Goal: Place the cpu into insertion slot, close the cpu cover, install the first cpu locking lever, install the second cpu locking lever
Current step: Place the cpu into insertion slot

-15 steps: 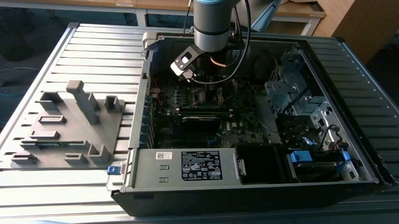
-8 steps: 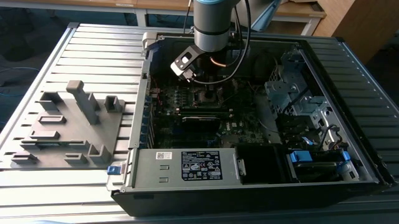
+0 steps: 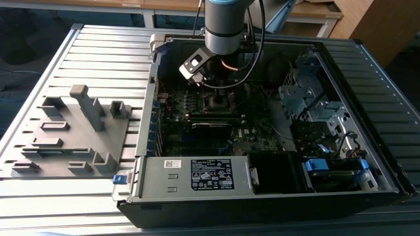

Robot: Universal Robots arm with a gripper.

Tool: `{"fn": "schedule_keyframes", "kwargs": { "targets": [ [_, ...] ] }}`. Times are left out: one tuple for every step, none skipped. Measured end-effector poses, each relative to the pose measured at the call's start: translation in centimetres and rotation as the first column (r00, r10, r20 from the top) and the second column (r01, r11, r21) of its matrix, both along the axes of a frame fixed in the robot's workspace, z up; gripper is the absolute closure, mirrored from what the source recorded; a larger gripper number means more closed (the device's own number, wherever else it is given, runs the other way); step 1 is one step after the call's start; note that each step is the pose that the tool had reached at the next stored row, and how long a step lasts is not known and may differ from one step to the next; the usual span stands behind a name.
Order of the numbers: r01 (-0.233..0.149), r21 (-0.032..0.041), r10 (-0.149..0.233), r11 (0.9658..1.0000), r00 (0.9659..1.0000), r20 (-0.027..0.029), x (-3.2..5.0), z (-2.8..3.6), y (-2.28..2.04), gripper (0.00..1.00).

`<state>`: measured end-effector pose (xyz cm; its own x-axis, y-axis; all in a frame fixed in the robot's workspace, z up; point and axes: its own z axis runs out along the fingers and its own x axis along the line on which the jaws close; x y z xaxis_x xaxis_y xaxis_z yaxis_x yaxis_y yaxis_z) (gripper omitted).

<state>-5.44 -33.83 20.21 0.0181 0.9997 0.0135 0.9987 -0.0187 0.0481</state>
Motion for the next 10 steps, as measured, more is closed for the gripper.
{"fn": "schedule_keyframes", "kwargs": {
  "targets": [
    [0.0, -0.0003, 0.0, 1.0, 1.0, -0.0019, 0.0, 0.01, 0.0, 0.89],
    [0.0, -0.0002, 0.0, 1.0, 1.0, -0.0036, -0.01, 0.01, -0.01, 0.89],
    [0.0, 0.0, 0.0, 1.0, 1.0, -0.0053, 0.0, 0.0, 0.0, 0.89],
    [0.0, 0.0, 0.0, 1.0, 1.0, -0.0058, 0.01, 0.0, 0.0, 0.89],
    [0.0, 0.0001, 0.0, 1.0, 1.0, -0.0058, 0.1, -0.01, 0.0, 0.89],
    [0.0, 0.0001, 0.0, 1.0, 1.0, -0.0058, 0.17, -0.01, 0.01, 0.89],
    [0.0, 0.0001, 0.0, 1.0, 1.0, -0.0059, 0.19, -0.01, 0.02, 0.89],
    [0.0, 0.0, 0.0, 1.0, 1.0, -0.0058, 0.2, 0.0, 0.03, 0.89],
    [0.0, 0.0001, 0.0, 1.0, 1.0, -0.0058, 0.2, -0.01, 0.03, 0.89],
    [0.0, 0.0001, 0.0, 1.0, 1.0, -0.0058, 0.2, -0.06, 0.04, 0.89]
  ]
}}
